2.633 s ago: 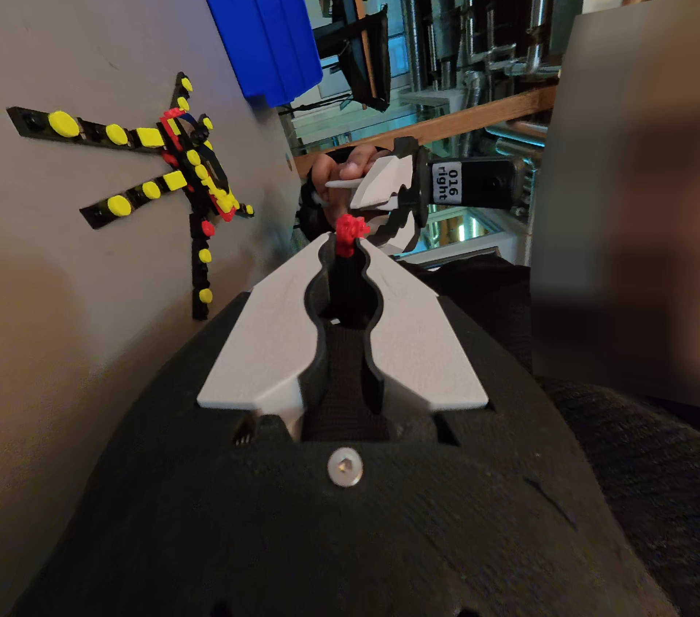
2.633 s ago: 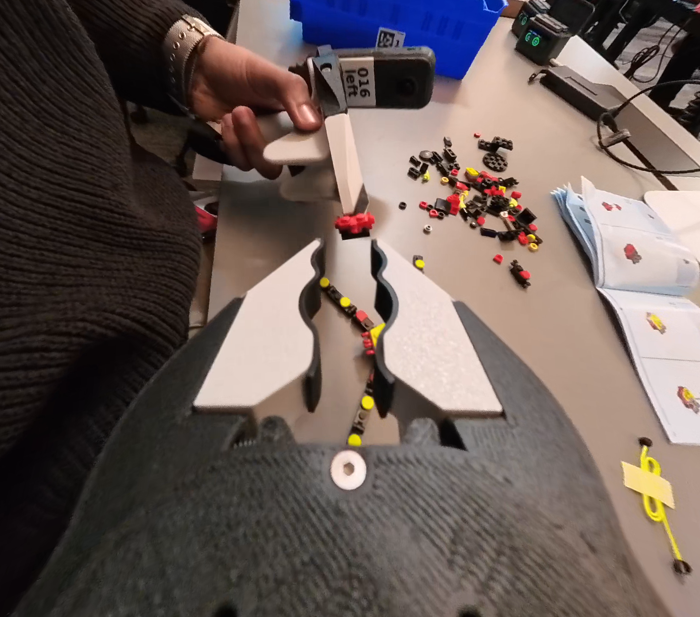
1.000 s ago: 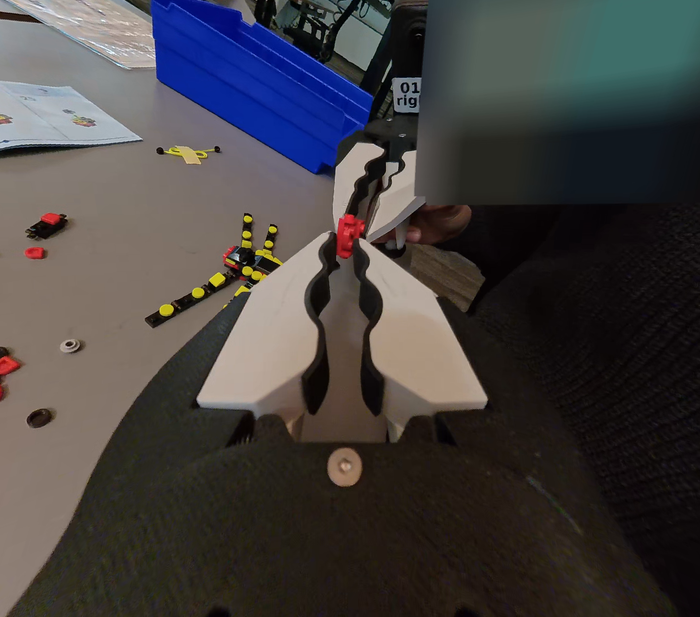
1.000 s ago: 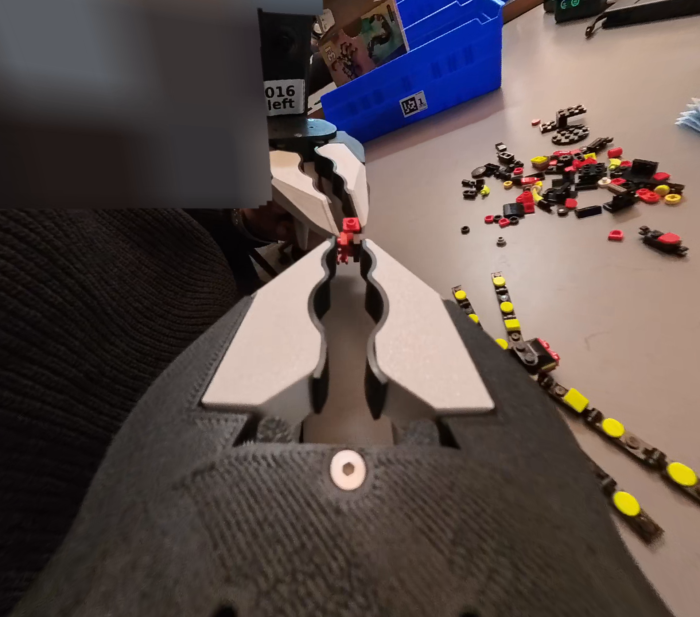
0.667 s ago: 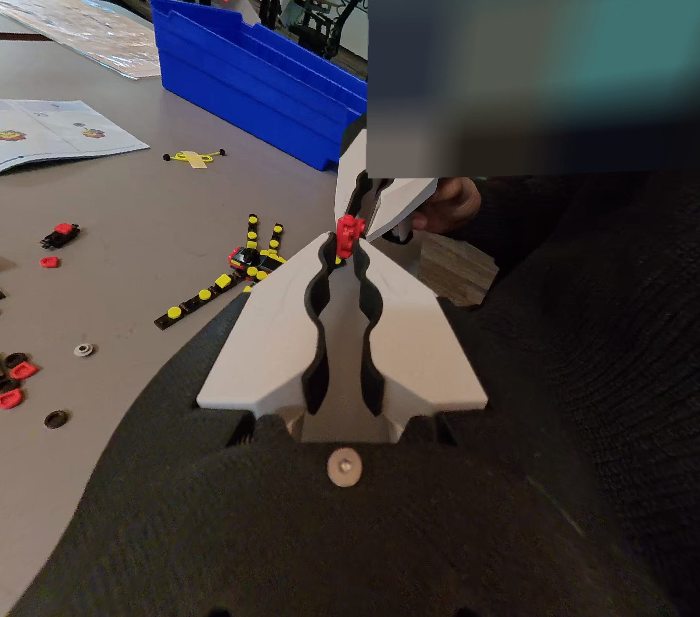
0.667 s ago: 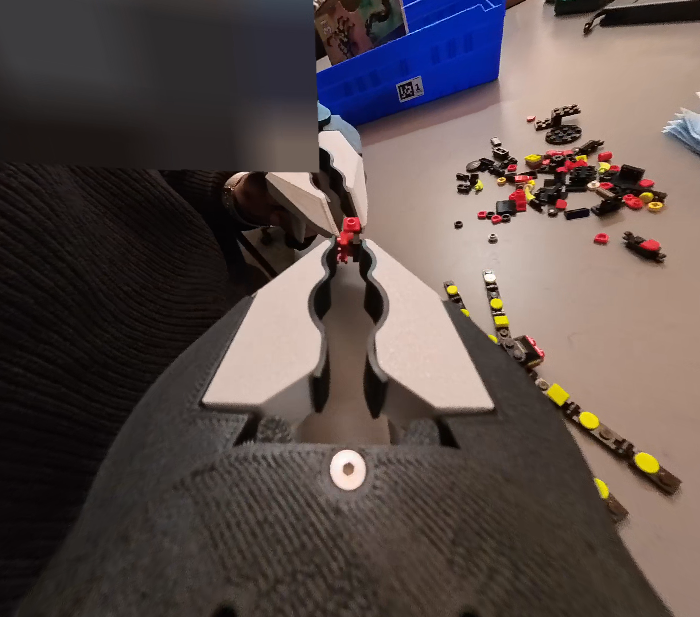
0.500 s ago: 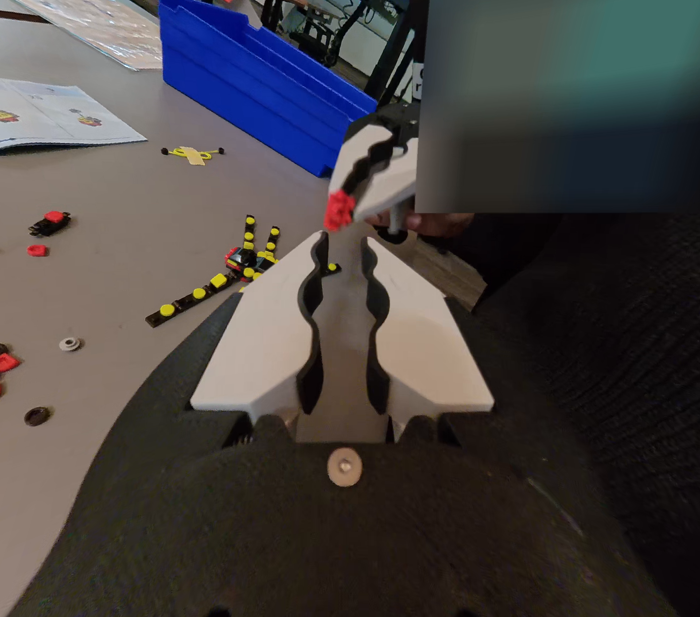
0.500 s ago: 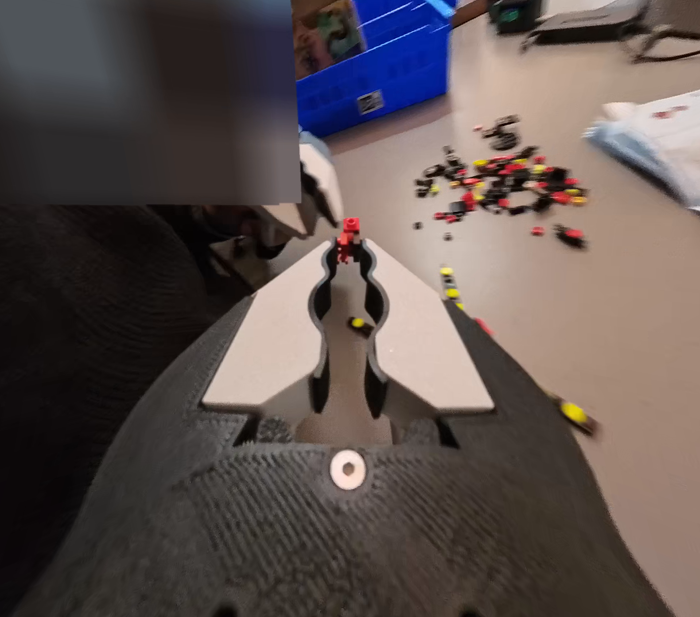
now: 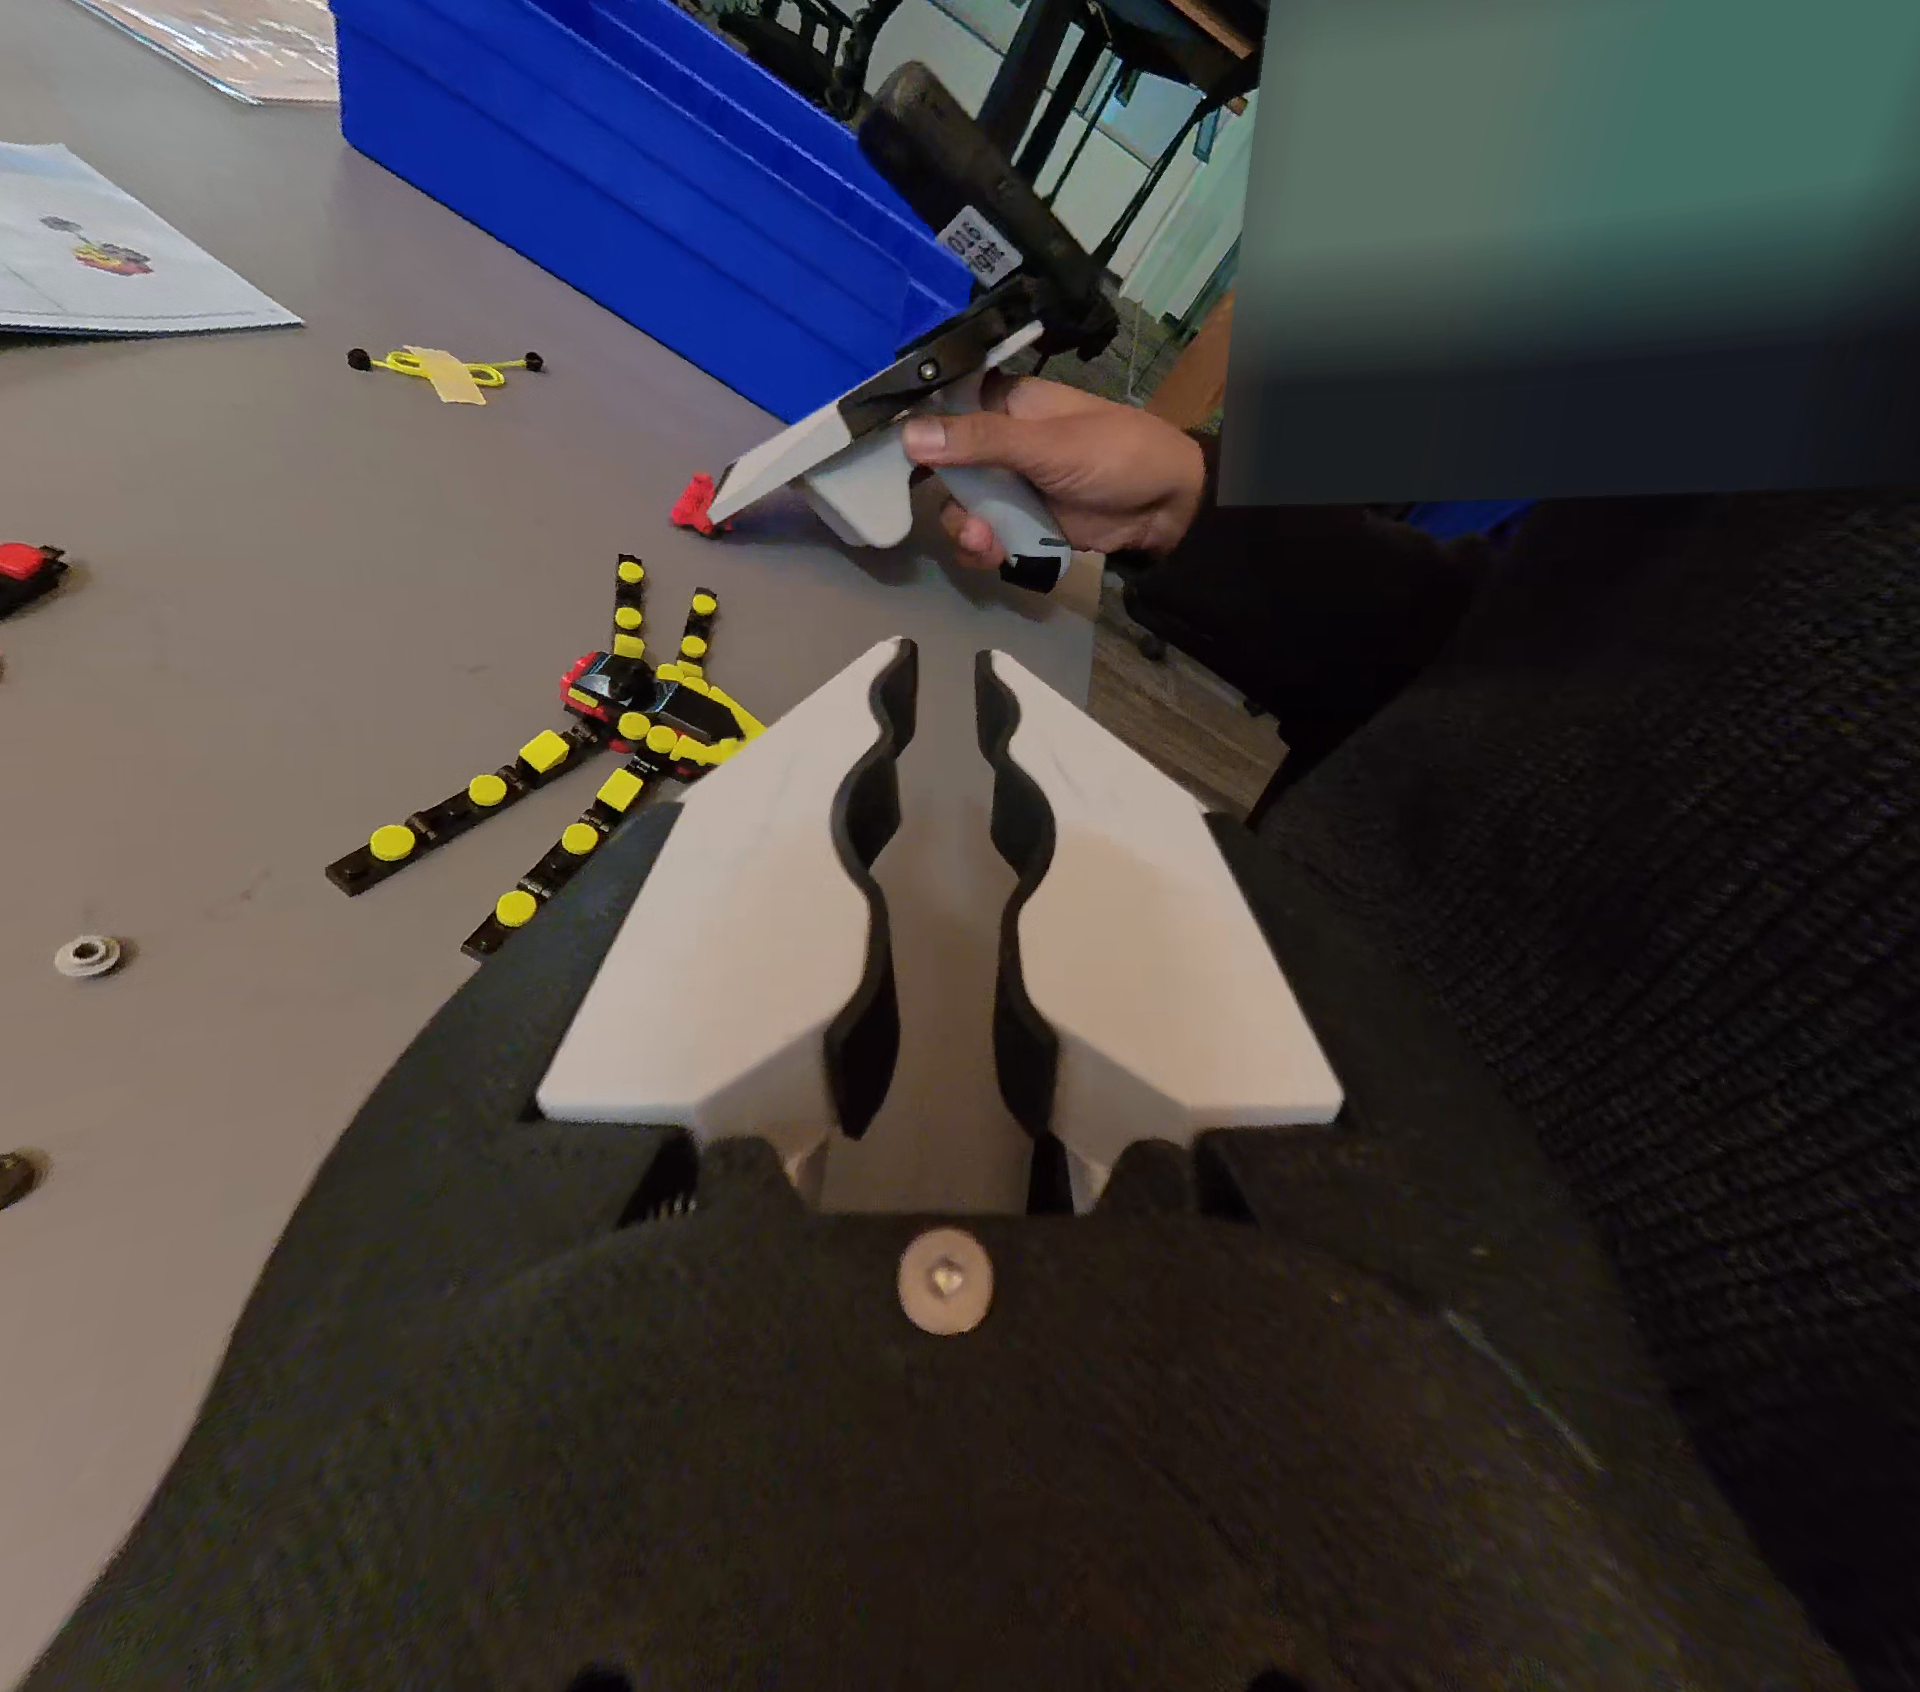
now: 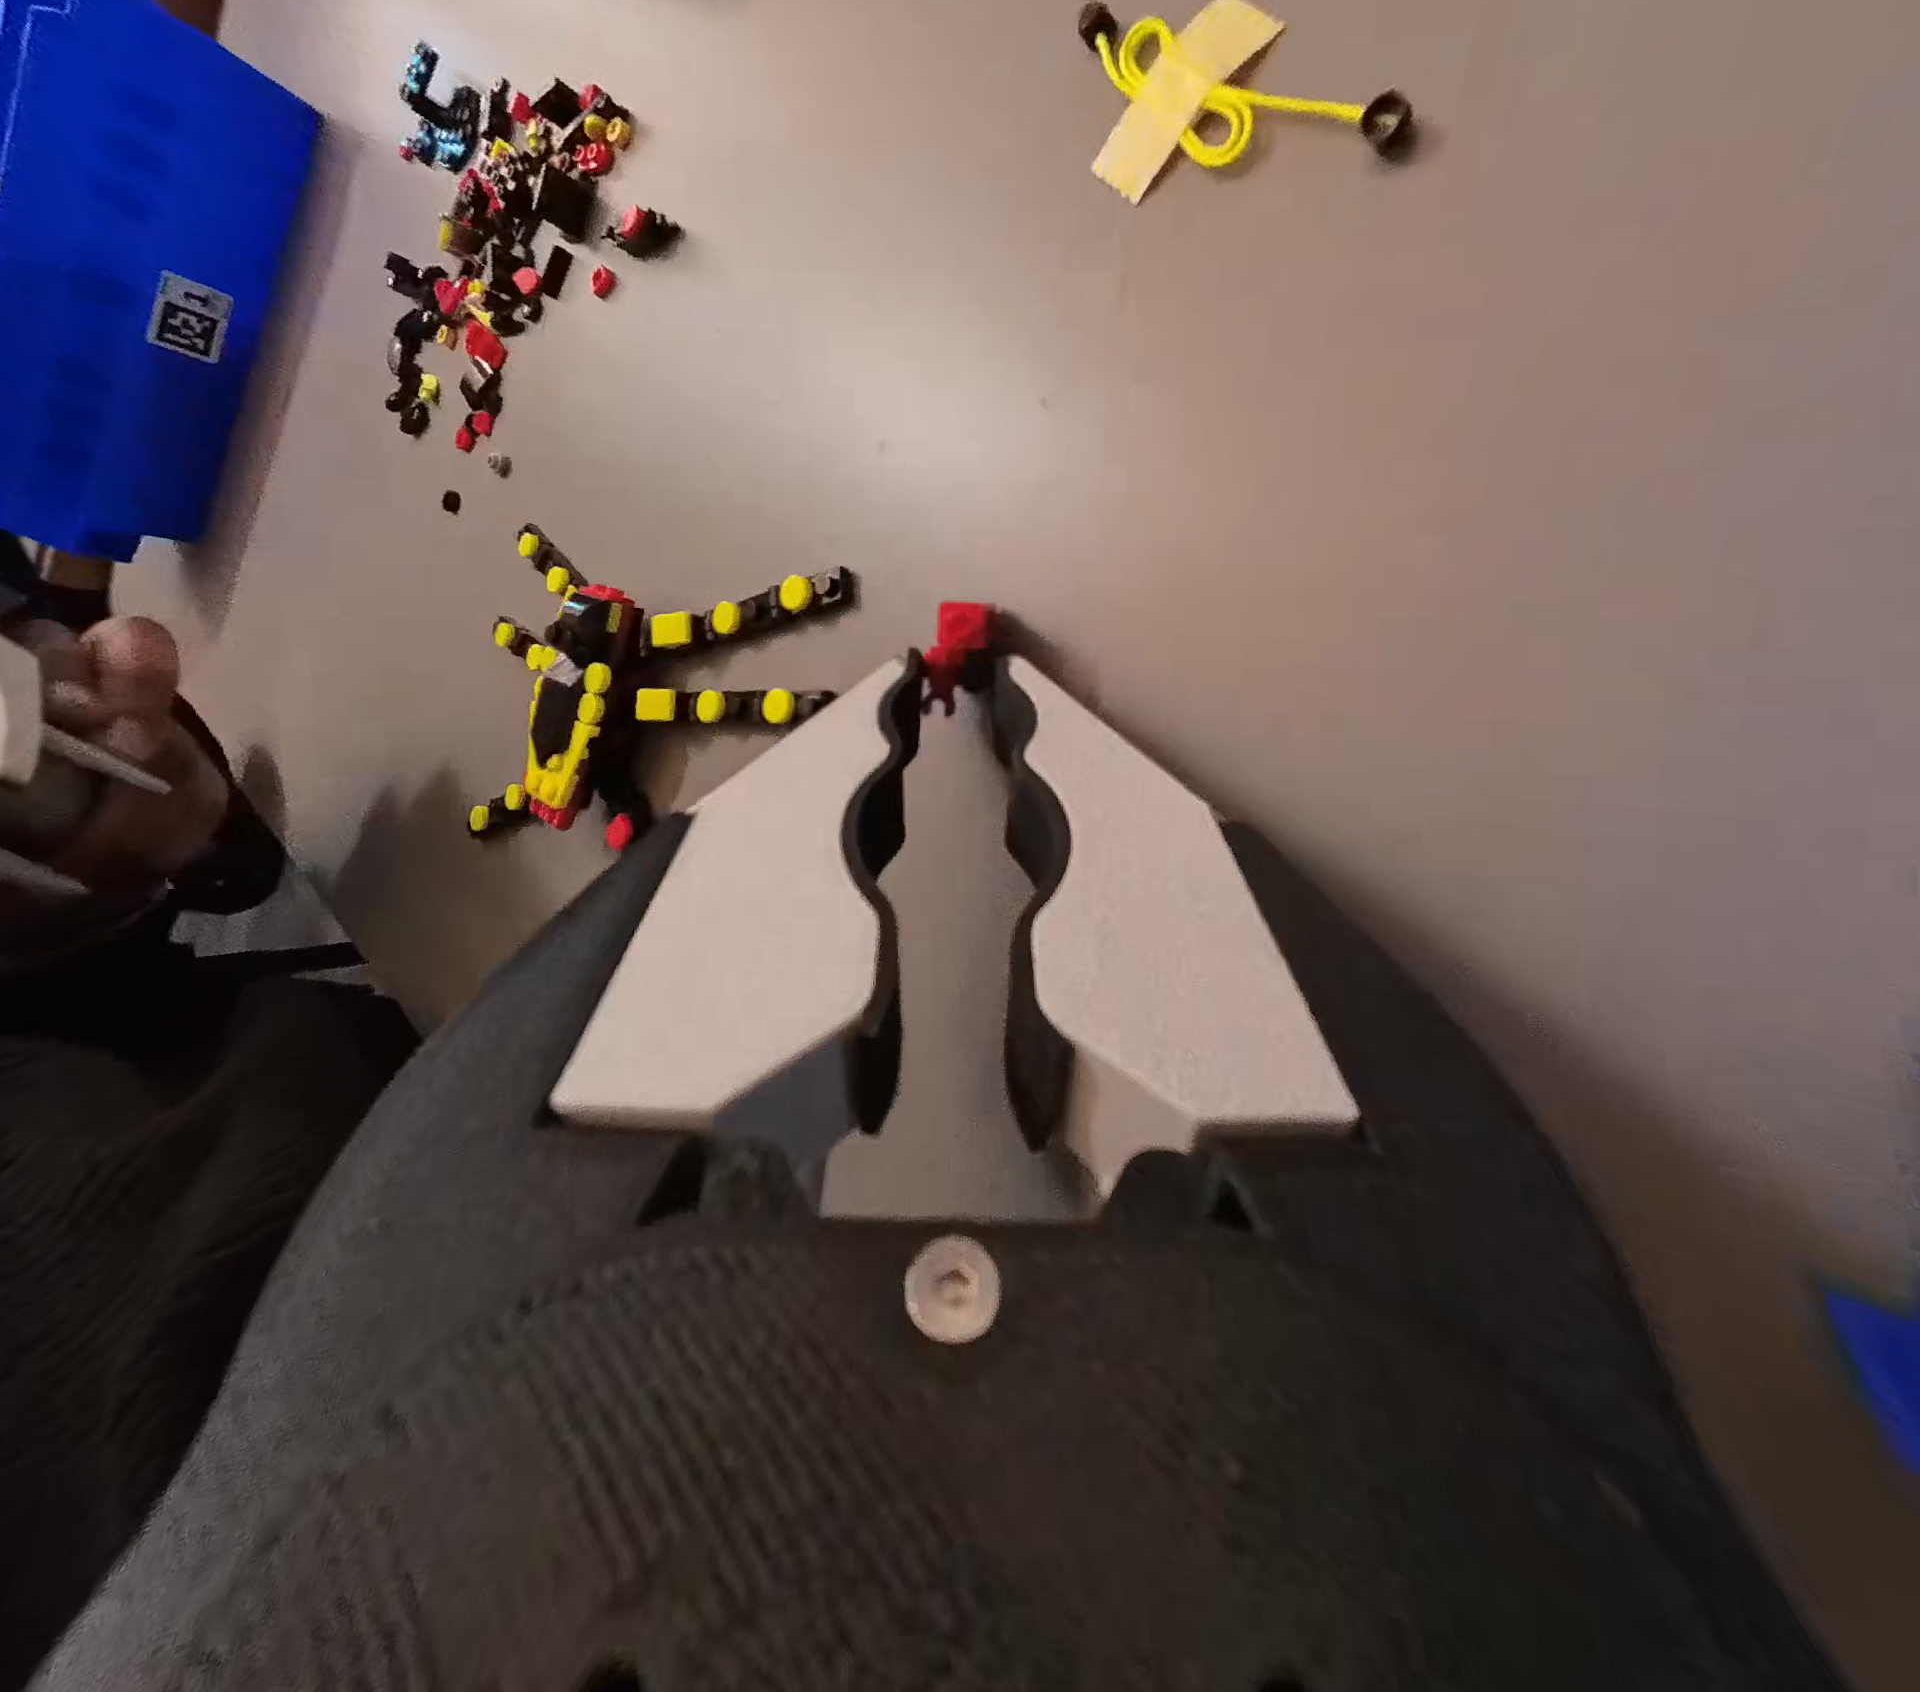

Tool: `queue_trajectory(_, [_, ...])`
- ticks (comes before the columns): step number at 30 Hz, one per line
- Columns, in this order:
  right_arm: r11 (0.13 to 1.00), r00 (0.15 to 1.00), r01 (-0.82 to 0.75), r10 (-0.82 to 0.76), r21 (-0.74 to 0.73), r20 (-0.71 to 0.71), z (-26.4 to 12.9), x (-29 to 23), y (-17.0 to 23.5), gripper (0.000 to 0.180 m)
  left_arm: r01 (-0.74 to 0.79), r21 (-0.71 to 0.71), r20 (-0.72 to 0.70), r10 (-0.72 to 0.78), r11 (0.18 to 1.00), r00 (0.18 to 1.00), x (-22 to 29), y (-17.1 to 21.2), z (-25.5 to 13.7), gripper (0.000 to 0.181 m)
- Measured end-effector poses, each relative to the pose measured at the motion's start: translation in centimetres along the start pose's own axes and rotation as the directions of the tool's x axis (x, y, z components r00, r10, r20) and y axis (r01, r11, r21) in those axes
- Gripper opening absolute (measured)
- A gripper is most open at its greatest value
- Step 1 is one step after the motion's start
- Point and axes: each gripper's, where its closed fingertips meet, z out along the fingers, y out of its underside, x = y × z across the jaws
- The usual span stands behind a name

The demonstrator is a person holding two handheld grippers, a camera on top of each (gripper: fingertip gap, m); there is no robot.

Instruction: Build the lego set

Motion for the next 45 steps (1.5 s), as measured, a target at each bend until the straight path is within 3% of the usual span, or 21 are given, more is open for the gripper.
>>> queue_trajectory(3, [1.000, 1.000, 0.009, -0.009, 0.011, 0.012, 0.2, 0.0, 0.0, 0.012, -0.001, -0.013, -0.010, 0.001, 1.000, 1.000, 0.1, 0.2, 0.1, 0.002])
queue_trajectory(10, [0.969, 0.957, 0.245, -0.243, -0.003, -0.161, -1.3, 1.1, -0.9, 0.030, -0.010, -0.023, -0.002, 0.010, 1.000, 1.000, 0.0, 0.4, 0.3, 0.003])
queue_trajectory(14, [0.893, 0.891, 0.434, -0.407, 0.116, -0.202, -3.5, -1.1, -3.6, 0.027, -0.002, -0.021, 0.000, 0.002, 1.000, 1.000, 0.0, 0.3, 0.2, 0.003])
queue_trajectory(16, [0.809, 0.816, 0.557, -0.490, 0.188, -0.306, -5.3, -1.6, -5.5, 0.020, 0.001, -0.012, 0.002, -0.001, 1.000, 1.000, 0.0, 0.2, 0.1, 0.005])
queue_trajectory(19, [0.629, 0.603, 0.761, -0.594, 0.161, -0.532, -7.5, -1.1, -7.3, 0.015, 0.000, -0.015, -0.013, -0.001, 1.000, 1.000, 0.3, 0.2, -0.2, 0.010])
queue_trajectory(21, [0.549, 0.485, 0.831, -0.630, 0.095, -0.607, -7.7, -0.7, -7.4, 0.020, -0.005, -0.015, -0.004, 0.005, 1.000, 1.000, 0.4, 0.2, -0.4, 0.015])
queue_trajectory(23, [0.516, 0.439, 0.855, -0.663, 0.055, -0.606, -6.9, -0.7, -6.8, 0.028, -0.017, -0.022, 0.048, 0.018, 1.000, 0.999, -0.2, 0.2, -0.6, 0.027])
queue_trajectory(26, [0.538, 0.472, 0.842, -0.696, 0.043, -0.541, -5.1, -1.5, -5.8, 0.047, -0.061, -0.049, 0.144, 0.067, 0.997, 0.987, -1.3, 0.4, -1.1, 0.024])
queue_trajectory(29, [0.586, 0.568, 0.805, -0.723, 0.086, -0.393, -3.3, -3.2, -4.1, 0.065, -0.113, -0.073, 0.265, 0.129, 0.991, 0.956, -3.1, 0.3, -2.2, 0.022])
queue_trajectory(33, [0.604, 0.619, 0.784, -0.746, 0.143, -0.246, -2.4, -5.1, -3.3, 0.072, -0.144, -0.053, 0.284, 0.153, 0.988, 0.947, -3.6, -0.3, -3.6, 0.024])
queue_trajectory(35, [0.599, 0.630, 0.776, -0.748, 0.197, -0.208, -2.4, -5.9, -3.6, 0.067, -0.145, -0.048, 0.317, 0.153, 0.988, 0.936, -4.2, -0.4, -4.4, 0.025])
queue_trajectory(40, [0.598, 0.653, 0.744, -0.745, 0.297, -0.137, -2.6, -7.1, -4.3, 0.030, -0.146, -0.025, 0.375, 0.144, 0.989, 0.916, -5.5, -0.9, -6.5, 0.015])
queue_trajectory(42, [0.603, 0.654, 0.729, -0.754, 0.325, -0.067, -2.9, -8.2, -4.0, 0.001, -0.139, -0.012, 0.398, 0.132, 0.990, 0.908, -6.1, -1.0, -7.3, 0.013])
queue_trajectory(45, [0.626, 0.671, 0.661, -0.740, 0.412, 0.048, -3.5, -10.2, -4.0, 0.000, -0.137, 0.015, 0.413, 0.119, 0.990, 0.903, -6.4, -1.3, -8.0, 0.007])
